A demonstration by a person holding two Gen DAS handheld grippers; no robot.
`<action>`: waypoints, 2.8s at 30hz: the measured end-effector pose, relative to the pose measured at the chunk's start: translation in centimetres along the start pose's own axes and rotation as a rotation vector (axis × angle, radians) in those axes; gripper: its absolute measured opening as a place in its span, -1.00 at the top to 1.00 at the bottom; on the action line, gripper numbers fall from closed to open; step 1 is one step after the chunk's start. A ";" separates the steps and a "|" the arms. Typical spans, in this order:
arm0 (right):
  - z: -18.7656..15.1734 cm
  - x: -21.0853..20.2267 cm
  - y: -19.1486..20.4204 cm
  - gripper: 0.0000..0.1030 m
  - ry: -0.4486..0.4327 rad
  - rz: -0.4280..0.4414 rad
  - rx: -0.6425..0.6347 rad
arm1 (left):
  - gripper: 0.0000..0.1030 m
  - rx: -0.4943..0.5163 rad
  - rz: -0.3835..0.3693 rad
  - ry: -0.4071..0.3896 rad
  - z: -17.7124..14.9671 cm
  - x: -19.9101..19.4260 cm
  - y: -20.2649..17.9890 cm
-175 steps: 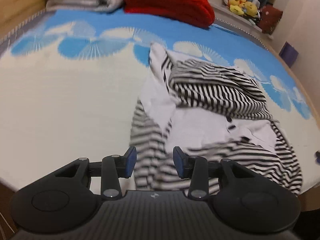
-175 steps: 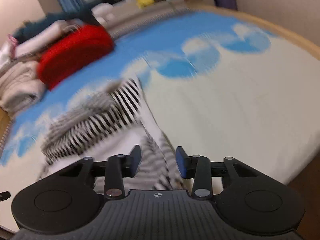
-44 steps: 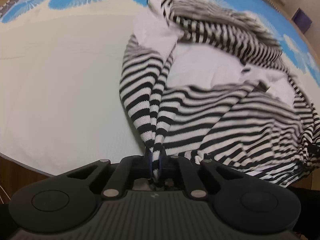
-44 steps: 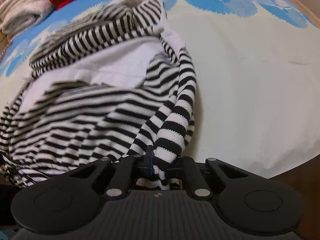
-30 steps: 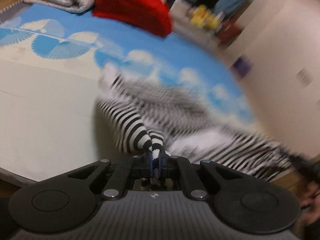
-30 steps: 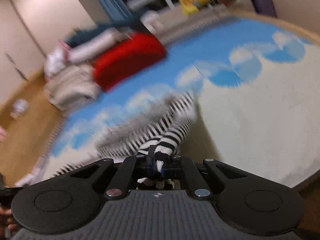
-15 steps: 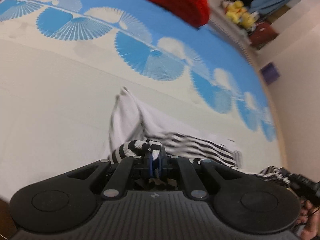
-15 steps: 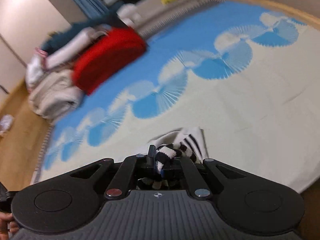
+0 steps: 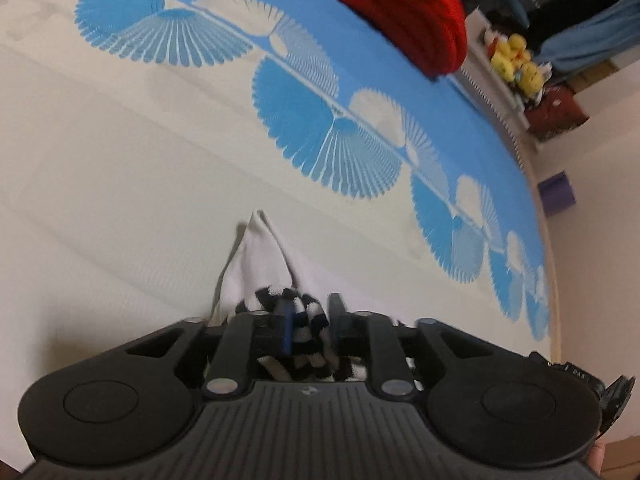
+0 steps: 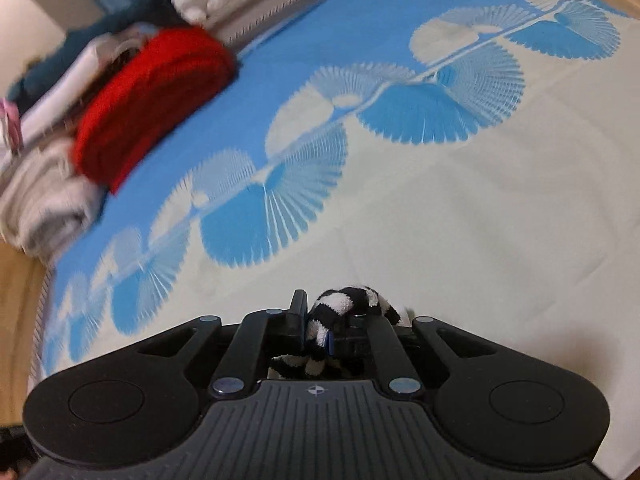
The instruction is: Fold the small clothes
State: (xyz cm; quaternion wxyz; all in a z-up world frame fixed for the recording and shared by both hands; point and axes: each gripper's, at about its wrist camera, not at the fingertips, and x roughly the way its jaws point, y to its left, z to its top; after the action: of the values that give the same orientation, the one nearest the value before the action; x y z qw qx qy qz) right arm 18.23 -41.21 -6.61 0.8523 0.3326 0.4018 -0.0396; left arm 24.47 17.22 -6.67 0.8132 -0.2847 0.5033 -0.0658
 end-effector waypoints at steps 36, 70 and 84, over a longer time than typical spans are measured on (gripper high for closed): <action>-0.7 3.5 1.9 0.70 0.012 -0.054 -0.177 | 0.42 0.791 0.181 -0.054 -4.9 5.5 -8.6; -0.6 8.1 2.0 0.45 0.160 -0.115 -0.427 | 0.07 0.334 0.227 -0.039 2.7 7.8 -3.3; 2.2 7.4 3.5 0.98 -0.140 -0.161 -0.381 | 0.96 0.389 0.306 -0.224 4.9 8.8 -3.9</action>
State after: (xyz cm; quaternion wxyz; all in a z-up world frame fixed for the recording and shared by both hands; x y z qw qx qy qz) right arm 25.86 -38.34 -9.02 0.9196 0.1286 0.3673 -0.0538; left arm 33.59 12.48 -9.90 0.9036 -0.0491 0.4255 -0.0057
